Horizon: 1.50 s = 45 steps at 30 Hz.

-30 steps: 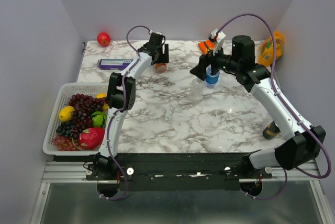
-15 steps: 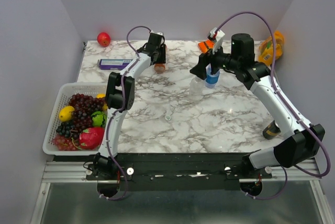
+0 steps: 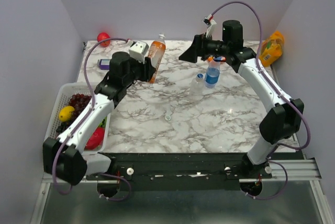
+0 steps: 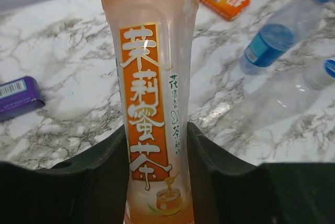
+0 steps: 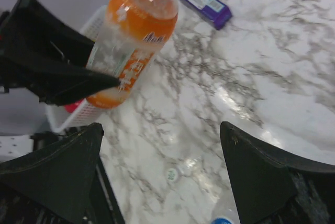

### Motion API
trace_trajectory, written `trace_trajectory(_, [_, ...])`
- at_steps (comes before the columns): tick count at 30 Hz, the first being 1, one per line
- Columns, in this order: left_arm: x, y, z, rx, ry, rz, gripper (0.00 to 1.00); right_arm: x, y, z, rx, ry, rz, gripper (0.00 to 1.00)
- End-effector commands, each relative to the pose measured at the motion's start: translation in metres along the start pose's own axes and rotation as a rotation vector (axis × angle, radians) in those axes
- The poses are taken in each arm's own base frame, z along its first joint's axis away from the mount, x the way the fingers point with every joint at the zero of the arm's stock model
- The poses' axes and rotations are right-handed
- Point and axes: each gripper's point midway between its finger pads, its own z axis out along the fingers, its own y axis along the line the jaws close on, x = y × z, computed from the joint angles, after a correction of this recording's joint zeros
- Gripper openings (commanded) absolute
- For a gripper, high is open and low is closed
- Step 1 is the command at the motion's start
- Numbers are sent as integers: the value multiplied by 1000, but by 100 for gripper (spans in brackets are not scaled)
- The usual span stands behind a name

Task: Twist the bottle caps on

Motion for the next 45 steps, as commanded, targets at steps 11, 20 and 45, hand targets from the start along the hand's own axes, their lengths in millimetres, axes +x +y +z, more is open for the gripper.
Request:
trace_trajectory(11, [6, -86, -37, 250, -72, 257, 38, -37, 66, 6, -473, -54, 190, 100])
trace_trajectory(20, [-9, -102, -40, 299, -115, 271, 37, -18, 55, 26, -377, -36, 188, 78])
trace_trajectory(45, [36, -115, -21, 423, -47, 331, 85, -38, 94, 11, -390, -86, -157, 0])
